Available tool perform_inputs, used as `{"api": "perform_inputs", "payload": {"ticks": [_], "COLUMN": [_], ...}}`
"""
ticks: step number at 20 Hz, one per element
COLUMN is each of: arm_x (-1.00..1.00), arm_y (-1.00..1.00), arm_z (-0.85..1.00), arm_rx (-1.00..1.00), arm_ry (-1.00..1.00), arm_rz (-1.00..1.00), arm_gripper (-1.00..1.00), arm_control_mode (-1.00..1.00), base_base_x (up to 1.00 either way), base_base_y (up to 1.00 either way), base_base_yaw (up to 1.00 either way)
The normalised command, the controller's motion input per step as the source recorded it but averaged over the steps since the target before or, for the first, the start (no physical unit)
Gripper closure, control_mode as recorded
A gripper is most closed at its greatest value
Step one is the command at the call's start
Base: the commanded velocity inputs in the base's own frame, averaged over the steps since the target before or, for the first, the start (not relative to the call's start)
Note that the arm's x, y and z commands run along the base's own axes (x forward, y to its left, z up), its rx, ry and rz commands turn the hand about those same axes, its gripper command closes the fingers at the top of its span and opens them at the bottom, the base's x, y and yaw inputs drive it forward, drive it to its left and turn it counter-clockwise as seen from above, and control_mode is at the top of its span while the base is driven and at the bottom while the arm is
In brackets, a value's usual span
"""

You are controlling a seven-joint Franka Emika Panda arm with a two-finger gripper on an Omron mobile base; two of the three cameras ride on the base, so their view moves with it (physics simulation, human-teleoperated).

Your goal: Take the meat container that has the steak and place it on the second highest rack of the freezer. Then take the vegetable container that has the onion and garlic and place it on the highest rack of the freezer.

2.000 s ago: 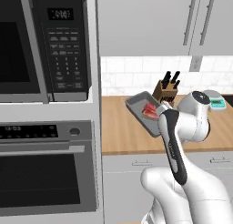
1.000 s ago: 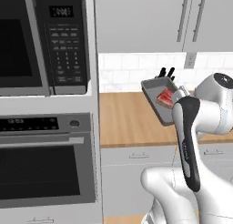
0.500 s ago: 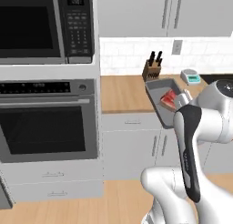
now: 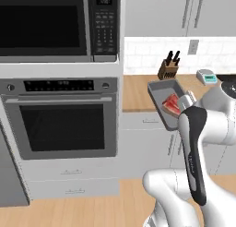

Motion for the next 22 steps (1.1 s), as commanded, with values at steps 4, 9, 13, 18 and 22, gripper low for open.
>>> {"api": "perform_inputs", "payload": {"ticks": [4,9,13,18,22], "arm_x": [0.0,0.0,0.0,0.0,0.0], "arm_y": [0.0,0.0,0.0,0.0,0.0], "arm_z": [0.0,0.0,0.0,0.0,0.0], "arm_rx": [0.0,0.0,0.0,0.0,0.0], "arm_ry": [0.0,0.0,0.0,0.0,0.0], "arm_rz": [0.0,0.0,0.0,0.0,0.0], "arm_gripper": [1.0,1.0,1.0,1.0,1.0], "arm_control_mode": [1.0,1.0,1.0,1.0,1.0], "base_base_x": [-0.06,0.0,0.02,0.23,0.3], "base_base_y": [1.0,1.0,1.0,1.0,1.0], "base_base_yaw": [0.11,0.17,0.11,0.06,0.01]}}
